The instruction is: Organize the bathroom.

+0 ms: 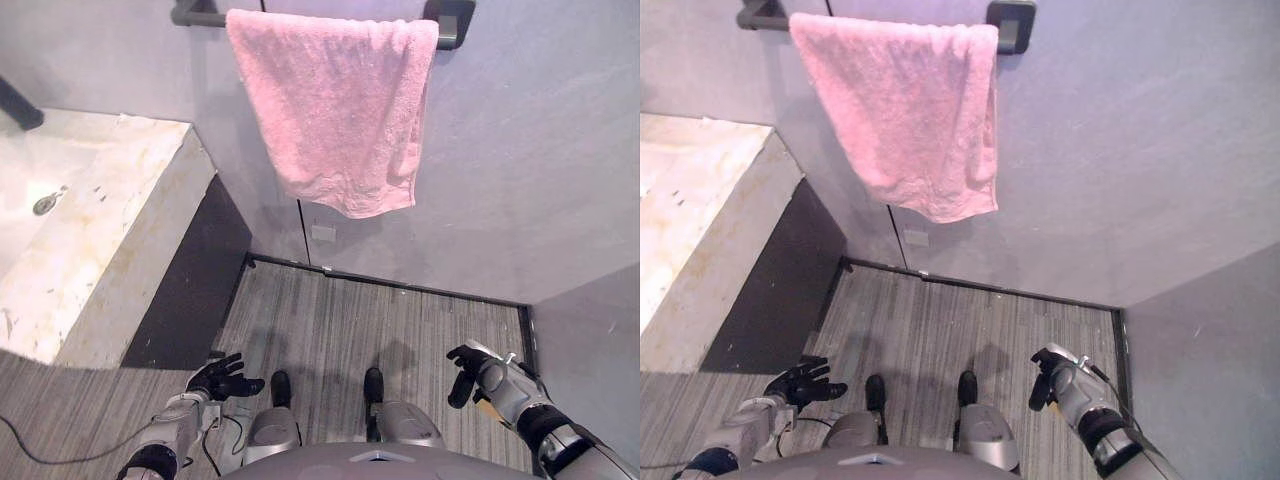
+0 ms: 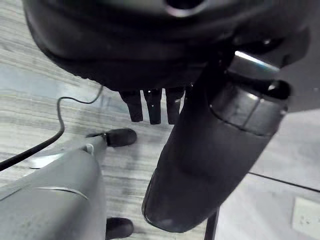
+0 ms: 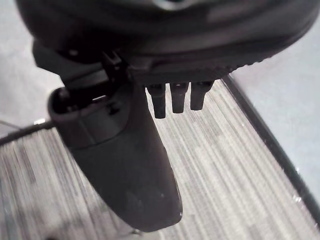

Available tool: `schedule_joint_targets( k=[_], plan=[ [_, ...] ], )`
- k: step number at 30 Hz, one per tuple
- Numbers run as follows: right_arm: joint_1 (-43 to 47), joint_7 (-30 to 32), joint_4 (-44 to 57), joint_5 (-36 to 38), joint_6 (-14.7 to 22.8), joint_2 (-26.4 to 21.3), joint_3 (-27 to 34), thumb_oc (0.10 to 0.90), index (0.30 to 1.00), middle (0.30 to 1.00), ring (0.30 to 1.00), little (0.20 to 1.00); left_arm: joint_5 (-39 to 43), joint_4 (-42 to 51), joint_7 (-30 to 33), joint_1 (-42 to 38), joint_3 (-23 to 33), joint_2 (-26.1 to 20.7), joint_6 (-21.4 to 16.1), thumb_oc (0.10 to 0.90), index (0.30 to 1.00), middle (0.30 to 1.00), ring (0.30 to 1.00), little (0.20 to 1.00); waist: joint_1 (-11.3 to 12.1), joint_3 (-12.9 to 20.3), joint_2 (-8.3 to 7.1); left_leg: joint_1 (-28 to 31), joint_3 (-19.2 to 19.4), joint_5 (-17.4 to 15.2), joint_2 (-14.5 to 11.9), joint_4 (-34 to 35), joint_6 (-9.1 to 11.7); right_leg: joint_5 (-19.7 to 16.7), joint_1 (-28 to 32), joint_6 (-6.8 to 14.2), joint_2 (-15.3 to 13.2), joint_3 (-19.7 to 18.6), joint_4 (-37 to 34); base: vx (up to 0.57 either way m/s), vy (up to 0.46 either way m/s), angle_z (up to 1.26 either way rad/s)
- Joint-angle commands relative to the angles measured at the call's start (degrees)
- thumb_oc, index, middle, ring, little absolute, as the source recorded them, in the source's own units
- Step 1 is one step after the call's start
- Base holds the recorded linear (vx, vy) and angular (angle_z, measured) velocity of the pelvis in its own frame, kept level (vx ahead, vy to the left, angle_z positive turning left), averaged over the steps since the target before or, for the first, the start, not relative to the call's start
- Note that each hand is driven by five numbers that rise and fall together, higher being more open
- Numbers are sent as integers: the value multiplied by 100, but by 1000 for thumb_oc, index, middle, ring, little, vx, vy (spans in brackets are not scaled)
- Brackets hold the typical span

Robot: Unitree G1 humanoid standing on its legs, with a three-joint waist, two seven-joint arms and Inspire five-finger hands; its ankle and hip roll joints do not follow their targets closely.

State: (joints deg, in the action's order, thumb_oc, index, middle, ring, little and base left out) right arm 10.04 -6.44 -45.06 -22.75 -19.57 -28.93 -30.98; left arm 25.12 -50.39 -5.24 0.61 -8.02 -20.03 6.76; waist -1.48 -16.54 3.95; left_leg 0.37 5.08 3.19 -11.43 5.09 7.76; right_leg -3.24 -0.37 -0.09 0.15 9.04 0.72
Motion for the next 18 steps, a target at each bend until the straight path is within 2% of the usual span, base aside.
schedule_joint_targets(
  k=[1,4,5,7,9,11,12,14,17,18],
  plan=[
    [614,215,-342,-591,360,4,-251,800,900,900,900,900,298,-444,-71,-465,154,-17,-128,800,900,900,900,900,19,140,-168,-174,234,614,-332,-928,-36,900,-29,186,-267,12,463,-143,-148,45],
    [527,367,-723,-535,462,133,-236,800,900,900,900,900,244,-781,-115,-437,177,100,-144,800,900,900,900,900,73,92,-164,-274,495,755,-401,-801,16,918,75,170,-218,306,391,-120,-162,74],
    [359,481,-924,-408,474,197,-117,800,900,900,900,900,168,-1007,-158,-385,195,150,-159,800,900,900,900,900,119,21,-177,-472,799,831,-446,-1055,69,957,229,129,-202,646,301,-97,-173,101],
    [247,587,-1044,-325,463,243,-16,800,900,900,900,900,16,-1061,-256,-306,236,186,-172,800,900,900,900,900,132,-38,-262,-470,1188,590,-449,-1460,29,899,316,88,-312,956,220,-65,-135,106],
    [165,698,-1168,-302,501,260,97,800,900,900,900,900,-150,-1088,-321,-195,276,219,-188,800,900,900,900,900,150,-112,-370,-499,1446,249,-481,-2359,84,884,396,31,-413,1199,140,-96,-104,89],
    [112,825,-1281,-317,589,276,194,800,900,900,900,900,-251,-1194,-367,-160,388,220,-244,800,900,900,900,900,113,-184,-484,-393,1601,-60,-506,-3244,53,804,298,-42,-463,1342,139,-171,-74,52],
    [112,825,-1281,-317,589,276,194,800,900,900,900,900,-251,-1194,-367,-160,388,220,-244,800,900,900,900,900,113,-184,-484,-393,1601,-60,-506,-3244,53,804,298,-42,-463,1342,139,-140,-37,77],
    [31,937,-1250,-206,621,253,316,800,900,900,900,900,-320,-1173,-397,-183,479,171,-244,800,900,900,900,900,38,-185,-539,-95,1633,-334,-343,-3566,21,711,155,-29,-466,1434,129,-140,-6,42],
    [-150,1024,-1110,-115,661,162,465,800,900,900,900,900,-316,-1091,-457,-298,444,123,-258,800,900,900,900,900,-88,-93,-467,292,1547,-456,116,-3384,57,521,-66,43,-427,1632,73,-150,38,19],
    [-150,1024,-1110,-115,661,162,465,800,900,900,900,900,-316,-1091,-457,-298,444,123,-258,800,900,900,900,900,-88,-93,-467,292,1547,-456,116,-3384,57,521,-66,43,-427,1632,73,-118,55,61]
  ],
)
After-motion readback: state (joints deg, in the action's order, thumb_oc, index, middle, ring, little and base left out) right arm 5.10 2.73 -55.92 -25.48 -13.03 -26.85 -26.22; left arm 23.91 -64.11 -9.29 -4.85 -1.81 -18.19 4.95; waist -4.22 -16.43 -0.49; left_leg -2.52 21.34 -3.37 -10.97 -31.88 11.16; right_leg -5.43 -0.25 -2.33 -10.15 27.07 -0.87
